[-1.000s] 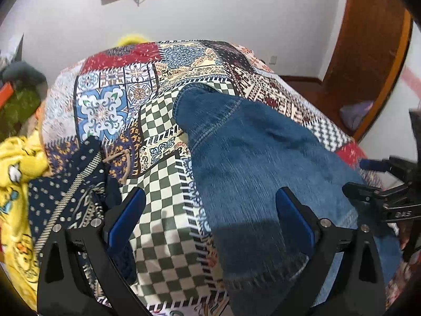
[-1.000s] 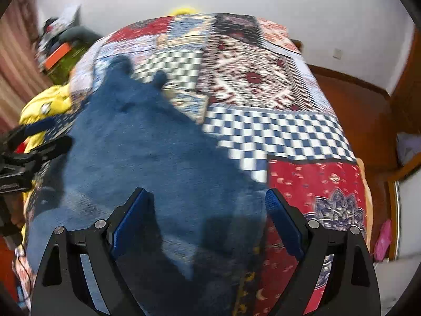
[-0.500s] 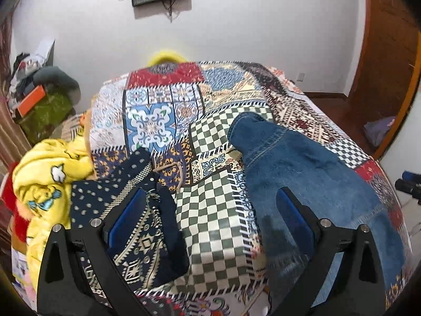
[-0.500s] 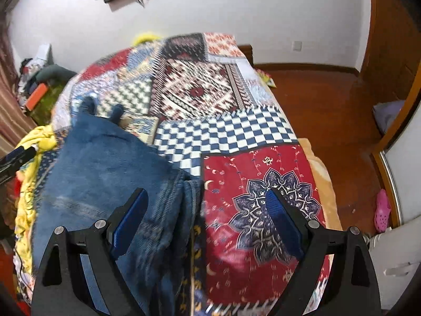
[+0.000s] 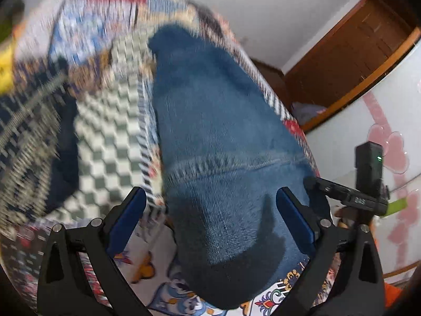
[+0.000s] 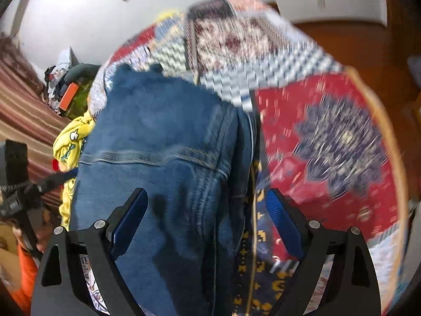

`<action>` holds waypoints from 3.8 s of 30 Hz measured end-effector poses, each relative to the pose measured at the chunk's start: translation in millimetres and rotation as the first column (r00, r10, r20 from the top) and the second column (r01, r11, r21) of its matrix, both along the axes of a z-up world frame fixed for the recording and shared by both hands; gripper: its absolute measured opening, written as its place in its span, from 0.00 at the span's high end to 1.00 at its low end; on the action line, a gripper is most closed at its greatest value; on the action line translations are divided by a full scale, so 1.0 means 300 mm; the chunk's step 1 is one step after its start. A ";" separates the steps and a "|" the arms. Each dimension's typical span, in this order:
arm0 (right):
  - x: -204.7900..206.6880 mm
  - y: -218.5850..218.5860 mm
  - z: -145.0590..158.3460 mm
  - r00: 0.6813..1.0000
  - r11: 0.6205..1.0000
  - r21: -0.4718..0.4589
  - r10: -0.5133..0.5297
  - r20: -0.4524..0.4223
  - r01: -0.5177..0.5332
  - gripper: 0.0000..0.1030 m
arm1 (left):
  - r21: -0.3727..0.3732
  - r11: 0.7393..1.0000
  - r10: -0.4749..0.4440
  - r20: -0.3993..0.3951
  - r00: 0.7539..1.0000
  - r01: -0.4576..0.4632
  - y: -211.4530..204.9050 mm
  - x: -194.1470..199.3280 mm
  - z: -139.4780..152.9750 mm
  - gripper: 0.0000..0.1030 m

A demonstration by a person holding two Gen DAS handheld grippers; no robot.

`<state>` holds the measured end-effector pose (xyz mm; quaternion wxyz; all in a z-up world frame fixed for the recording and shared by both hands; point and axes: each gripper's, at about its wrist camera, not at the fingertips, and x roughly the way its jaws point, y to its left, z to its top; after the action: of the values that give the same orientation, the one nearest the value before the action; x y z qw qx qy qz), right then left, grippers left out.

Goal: Fold large clothes

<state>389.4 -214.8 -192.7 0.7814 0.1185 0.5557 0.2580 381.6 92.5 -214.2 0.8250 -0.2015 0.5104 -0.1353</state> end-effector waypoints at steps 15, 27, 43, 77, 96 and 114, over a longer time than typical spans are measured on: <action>0.146 0.048 -0.129 0.975 0.973 0.231 0.068 -0.210 -0.018 0.21 | -0.273 0.962 -0.014 -0.131 0.991 -0.022 -0.004 0.151 -0.203 0.10; 0.052 0.122 0.025 0.983 0.981 0.188 0.070 -0.171 -0.037 0.70 | -0.299 0.954 0.008 -0.047 0.999 -0.021 0.074 0.041 -0.039 0.43; 0.014 0.728 0.362 0.963 0.941 0.214 0.242 0.116 -0.262 0.71 | -0.166 0.973 0.198 0.223 0.954 -0.163 0.647 -0.170 0.374 0.43; -0.095 1.015 -0.022 0.939 0.930 -0.177 0.338 0.069 -0.321 0.39 | 0.115 0.920 0.378 -0.007 0.926 -0.375 0.877 -0.401 -0.063 0.19; -0.592 0.730 0.720 0.783 0.950 0.048 0.224 0.580 -0.308 0.36 | 0.291 0.815 0.216 0.650 0.729 -0.501 0.432 -0.931 0.752 0.19; -0.979 0.633 0.839 0.569 0.971 0.155 -0.025 0.822 -0.182 0.19 | 0.168 0.725 0.205 0.873 0.443 -0.668 0.189 -1.298 0.845 0.01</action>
<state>95.6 -25.0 59.1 0.9186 0.0476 0.1038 0.3783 -7.8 149.2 39.2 0.9879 -0.0291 0.0192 0.1511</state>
